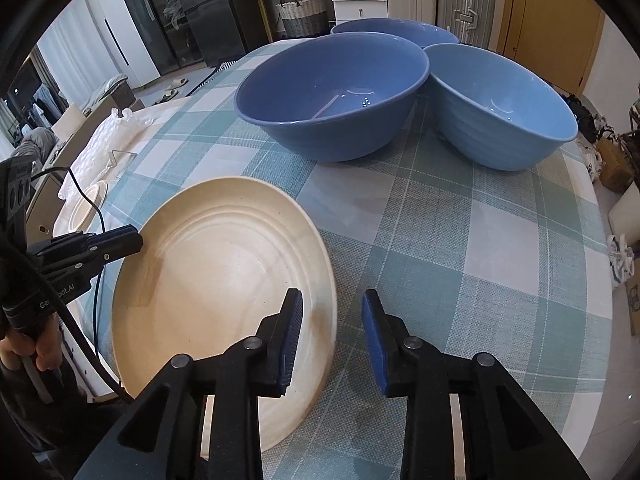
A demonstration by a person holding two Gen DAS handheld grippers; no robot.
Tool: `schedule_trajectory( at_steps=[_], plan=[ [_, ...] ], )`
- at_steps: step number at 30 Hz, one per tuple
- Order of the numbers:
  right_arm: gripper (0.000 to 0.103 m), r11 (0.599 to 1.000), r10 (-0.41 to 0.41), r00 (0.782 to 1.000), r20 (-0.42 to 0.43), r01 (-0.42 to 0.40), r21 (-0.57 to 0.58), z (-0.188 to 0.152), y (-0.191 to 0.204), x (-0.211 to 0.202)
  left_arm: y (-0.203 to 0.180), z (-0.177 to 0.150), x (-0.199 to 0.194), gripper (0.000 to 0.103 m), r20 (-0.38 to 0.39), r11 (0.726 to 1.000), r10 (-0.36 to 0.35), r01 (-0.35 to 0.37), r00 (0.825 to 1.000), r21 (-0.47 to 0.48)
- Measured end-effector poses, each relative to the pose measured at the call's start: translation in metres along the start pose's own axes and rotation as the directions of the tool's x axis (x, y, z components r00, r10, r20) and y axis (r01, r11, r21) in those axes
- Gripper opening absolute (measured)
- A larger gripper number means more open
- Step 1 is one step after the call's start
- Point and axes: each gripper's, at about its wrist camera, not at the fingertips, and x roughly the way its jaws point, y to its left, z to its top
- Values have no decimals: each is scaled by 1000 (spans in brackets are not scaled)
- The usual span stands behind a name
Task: Organize plates and bowls
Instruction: 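Lower the cream plate onto the table and open both grippers, then raise both tools away from the set-down cream plate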
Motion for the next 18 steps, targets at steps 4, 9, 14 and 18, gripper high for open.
schedule_trajectory(
  at_steps=[4,9,14,18],
  plan=[
    [41,1000,16,1000,16,-16,21,-1,-4,-4,2,-1,-2,27,4,1000,5,-5,1000,-5],
    [45,998,43,998,40,-45,36,-4,-7,-12,1,-1,-7,48,15,1000,-6,6,1000,-6],
    [51,997,64,996,63,-67,44,-8,-9,-21,1,0,-14,73,36,1000,-23,24,999,-13],
    [69,995,86,993,85,-90,42,-12,-11,-29,-1,1,-17,75,40,1000,-24,24,999,-5]
  ],
)
